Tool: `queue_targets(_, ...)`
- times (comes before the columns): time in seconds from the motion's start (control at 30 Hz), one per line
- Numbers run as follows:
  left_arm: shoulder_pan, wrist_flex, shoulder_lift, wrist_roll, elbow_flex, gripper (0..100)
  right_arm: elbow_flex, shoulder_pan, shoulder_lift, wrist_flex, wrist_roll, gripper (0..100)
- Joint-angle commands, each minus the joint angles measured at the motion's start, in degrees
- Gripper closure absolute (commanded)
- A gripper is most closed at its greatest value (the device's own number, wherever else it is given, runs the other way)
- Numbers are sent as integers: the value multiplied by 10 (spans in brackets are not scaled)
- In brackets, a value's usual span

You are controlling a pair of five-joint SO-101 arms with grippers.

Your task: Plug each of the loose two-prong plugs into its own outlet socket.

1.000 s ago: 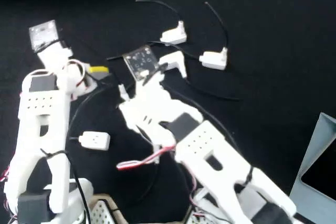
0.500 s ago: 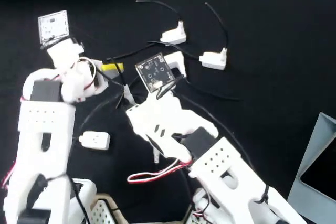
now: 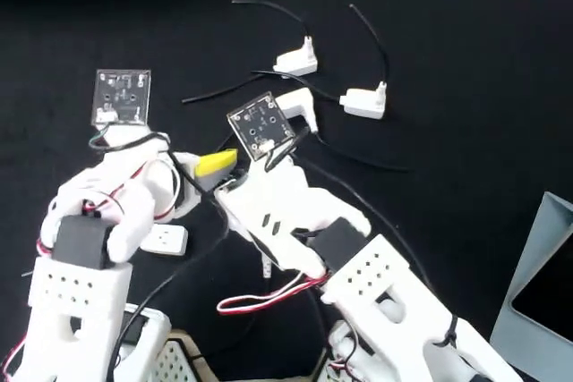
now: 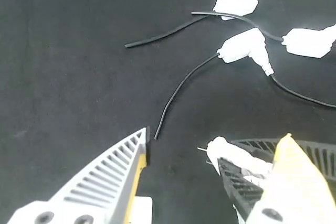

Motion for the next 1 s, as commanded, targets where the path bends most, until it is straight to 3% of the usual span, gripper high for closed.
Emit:
queue_targets(0.0, -58, 1, -11, -12, -7, 626, -4, 4, -12, -11, 4, 987)
queue_targets(0.1, -122, 3, -10, -28, -9, 626, -3, 4, -12, 6, 4, 987)
queue_targets(0.27, -194, 27, -7, -146, -6, 626, -4, 19, -12, 11, 4, 987)
queue_targets(0.5, -198, 110, 67, -390, -12, 622, -5, 104, -12, 11, 33, 987)
queue_targets(0.7, -198, 123, 165, -680, 7, 626, -10, 134, -11, 12, 38, 987)
queue_targets(0.77, -198, 123, 192, -745, 18, 626, -9, 134, -11, 12, 38, 987)
queue_targets(0.97, -179, 25, 236, -767, 90, 626, -9, 134, -11, 12, 38, 987)
